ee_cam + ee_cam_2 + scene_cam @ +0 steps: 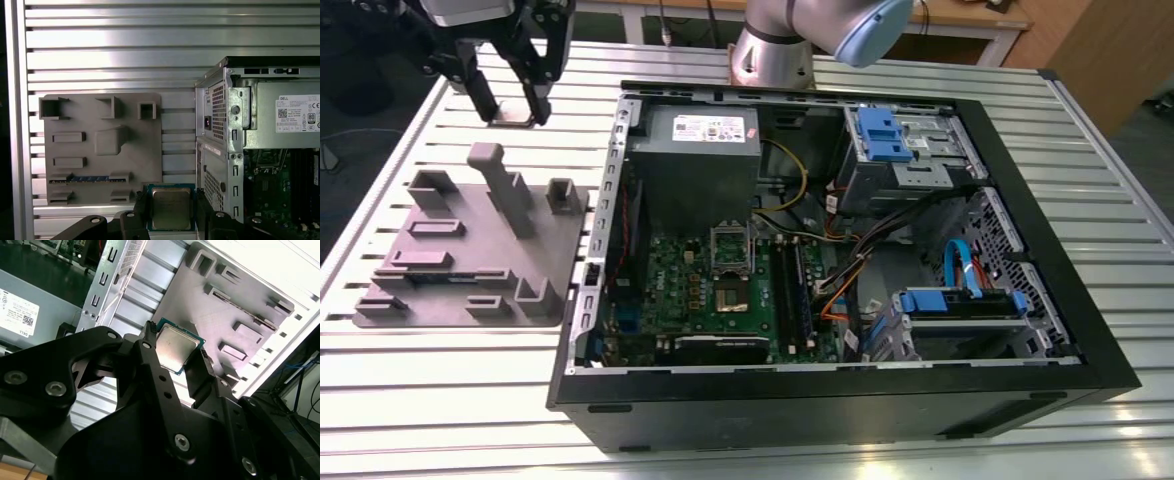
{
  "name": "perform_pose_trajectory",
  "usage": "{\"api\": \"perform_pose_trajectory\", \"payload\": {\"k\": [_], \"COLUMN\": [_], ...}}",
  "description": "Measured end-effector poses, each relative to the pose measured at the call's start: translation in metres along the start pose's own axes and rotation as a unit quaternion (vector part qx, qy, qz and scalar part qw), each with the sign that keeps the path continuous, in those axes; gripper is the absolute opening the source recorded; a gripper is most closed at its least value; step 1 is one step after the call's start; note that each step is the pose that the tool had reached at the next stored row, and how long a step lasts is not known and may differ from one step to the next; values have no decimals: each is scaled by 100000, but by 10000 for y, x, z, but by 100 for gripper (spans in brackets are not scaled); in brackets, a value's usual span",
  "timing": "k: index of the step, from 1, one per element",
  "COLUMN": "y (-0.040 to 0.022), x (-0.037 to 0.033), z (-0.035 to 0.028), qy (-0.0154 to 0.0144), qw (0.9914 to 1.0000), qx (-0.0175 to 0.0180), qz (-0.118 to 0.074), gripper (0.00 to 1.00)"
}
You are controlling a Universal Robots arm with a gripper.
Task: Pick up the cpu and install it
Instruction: 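Pick up the cpu and move it towards the insertion slot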
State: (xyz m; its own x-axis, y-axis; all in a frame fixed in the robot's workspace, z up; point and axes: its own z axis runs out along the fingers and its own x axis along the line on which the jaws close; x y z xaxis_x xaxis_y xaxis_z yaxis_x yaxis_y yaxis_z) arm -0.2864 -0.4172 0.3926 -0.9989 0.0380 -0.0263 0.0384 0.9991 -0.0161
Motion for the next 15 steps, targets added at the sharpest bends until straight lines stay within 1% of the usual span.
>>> {"api": "perform_pose_trajectory", "payload": {"k": [15], "y": [6], "x": [-150], "z": [4], "qy": [0], "qw": [100000], "qx": [2], "qz": [1], "gripper": [47]}}
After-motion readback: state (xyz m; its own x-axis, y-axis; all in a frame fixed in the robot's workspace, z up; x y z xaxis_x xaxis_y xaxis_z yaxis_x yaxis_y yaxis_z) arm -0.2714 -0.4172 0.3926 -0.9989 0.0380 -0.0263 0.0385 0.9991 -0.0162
